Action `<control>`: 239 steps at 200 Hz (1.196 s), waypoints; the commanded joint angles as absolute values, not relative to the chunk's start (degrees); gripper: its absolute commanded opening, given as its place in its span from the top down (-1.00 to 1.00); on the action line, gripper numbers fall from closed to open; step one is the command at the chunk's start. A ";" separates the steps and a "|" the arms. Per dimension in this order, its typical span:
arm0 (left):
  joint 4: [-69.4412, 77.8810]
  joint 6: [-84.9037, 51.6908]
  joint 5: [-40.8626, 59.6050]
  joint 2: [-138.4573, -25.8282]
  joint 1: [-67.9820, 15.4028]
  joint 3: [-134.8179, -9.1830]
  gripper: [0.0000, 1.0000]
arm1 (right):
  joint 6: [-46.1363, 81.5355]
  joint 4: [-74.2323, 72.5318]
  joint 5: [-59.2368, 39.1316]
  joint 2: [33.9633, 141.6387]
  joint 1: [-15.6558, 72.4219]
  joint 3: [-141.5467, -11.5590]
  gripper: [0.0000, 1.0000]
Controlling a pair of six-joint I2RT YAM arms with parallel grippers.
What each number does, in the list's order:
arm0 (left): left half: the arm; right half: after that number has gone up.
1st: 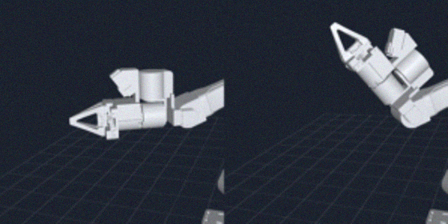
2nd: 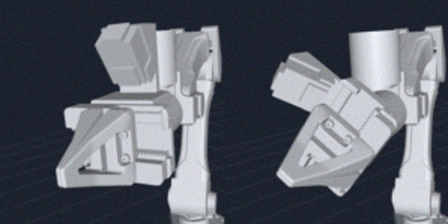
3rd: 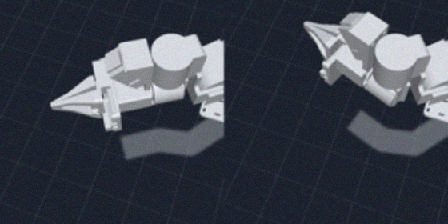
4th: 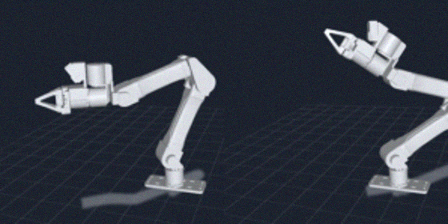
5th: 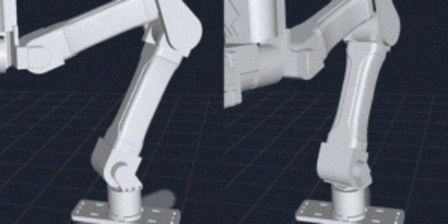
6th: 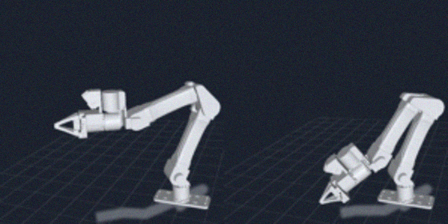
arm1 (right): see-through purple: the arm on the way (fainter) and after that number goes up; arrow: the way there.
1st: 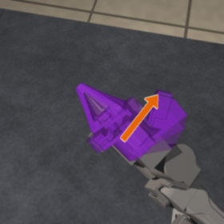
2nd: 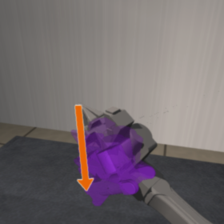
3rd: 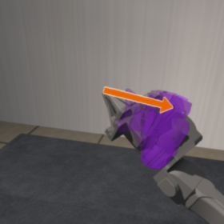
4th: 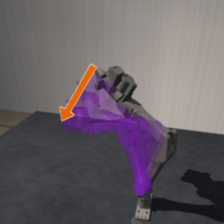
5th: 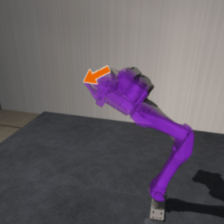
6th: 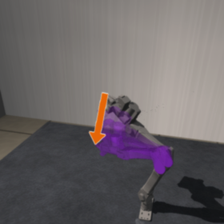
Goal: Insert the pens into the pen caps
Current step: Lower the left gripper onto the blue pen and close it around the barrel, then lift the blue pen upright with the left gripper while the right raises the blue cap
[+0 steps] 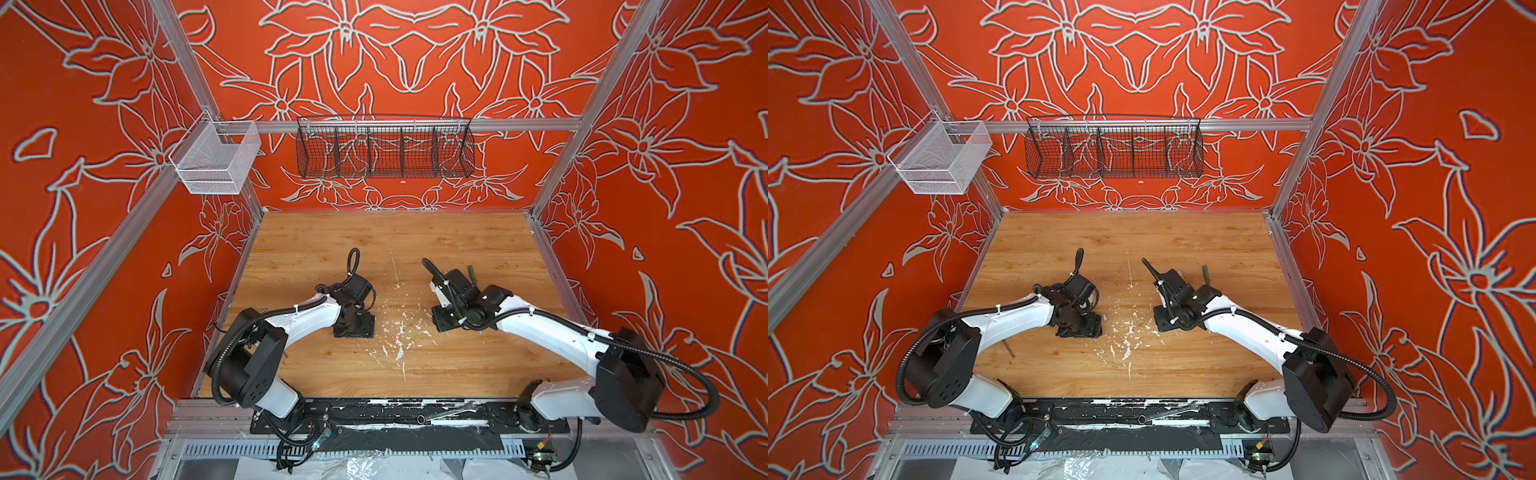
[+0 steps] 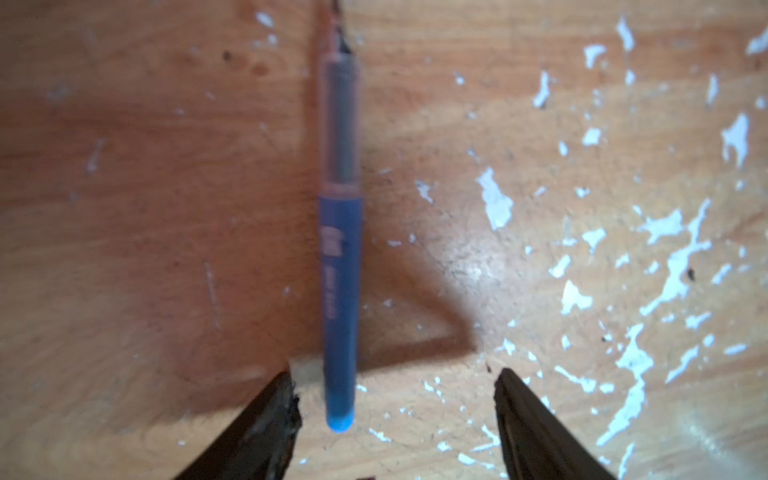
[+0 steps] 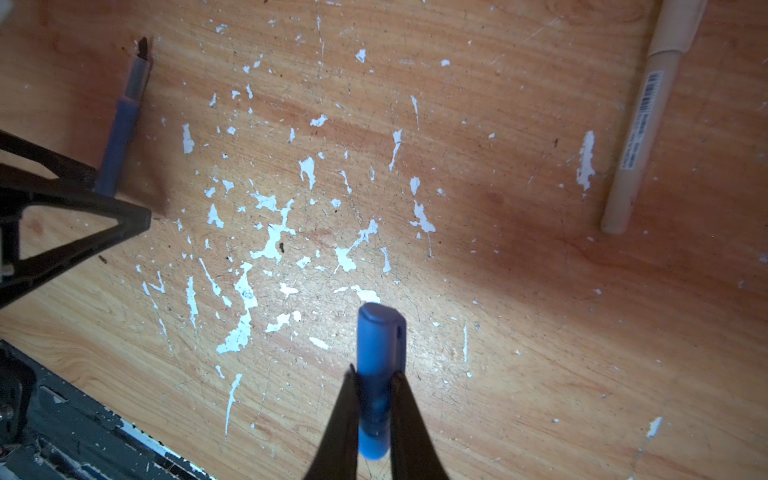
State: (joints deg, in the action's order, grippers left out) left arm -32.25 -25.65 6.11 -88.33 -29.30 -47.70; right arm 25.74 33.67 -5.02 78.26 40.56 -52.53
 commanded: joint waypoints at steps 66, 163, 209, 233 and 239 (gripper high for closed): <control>-34.40 -26.48 3.80 -91.97 -30.88 -47.29 0.18 | 26.45 33.12 -4.94 76.61 39.94 -50.71 0.82; -35.07 -25.46 -0.30 -93.00 -34.48 -48.34 0.73 | 26.80 31.83 -5.45 76.86 39.55 -50.71 0.82; -35.26 -23.95 -2.25 -92.46 -37.10 -50.09 1.00 | 26.98 30.33 -6.13 77.41 39.55 -50.41 0.83; -34.31 -23.13 -2.38 -90.30 -37.71 -50.55 1.00 | 26.98 29.70 -6.00 77.53 39.52 -50.67 0.84; -34.00 -22.71 -2.22 -89.43 -37.71 -50.58 1.00 | 26.98 29.48 -5.86 77.37 39.51 -50.71 0.83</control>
